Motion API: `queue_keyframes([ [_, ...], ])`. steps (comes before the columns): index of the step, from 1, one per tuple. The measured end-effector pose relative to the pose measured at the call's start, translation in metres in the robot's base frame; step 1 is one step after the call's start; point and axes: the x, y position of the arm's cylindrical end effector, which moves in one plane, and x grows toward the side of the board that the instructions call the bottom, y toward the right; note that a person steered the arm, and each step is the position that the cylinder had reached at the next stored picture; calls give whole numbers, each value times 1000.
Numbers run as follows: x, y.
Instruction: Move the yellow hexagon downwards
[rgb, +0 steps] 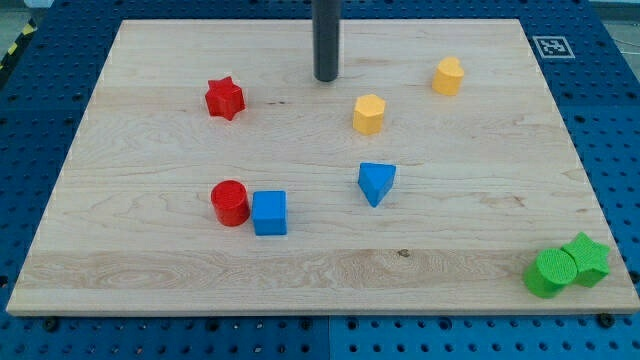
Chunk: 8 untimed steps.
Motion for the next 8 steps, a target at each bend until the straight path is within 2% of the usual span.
queue_keyframes([
  [1,14,33],
  [4,144,68],
  [5,163,69],
  [7,163,74],
  [8,147,90],
])
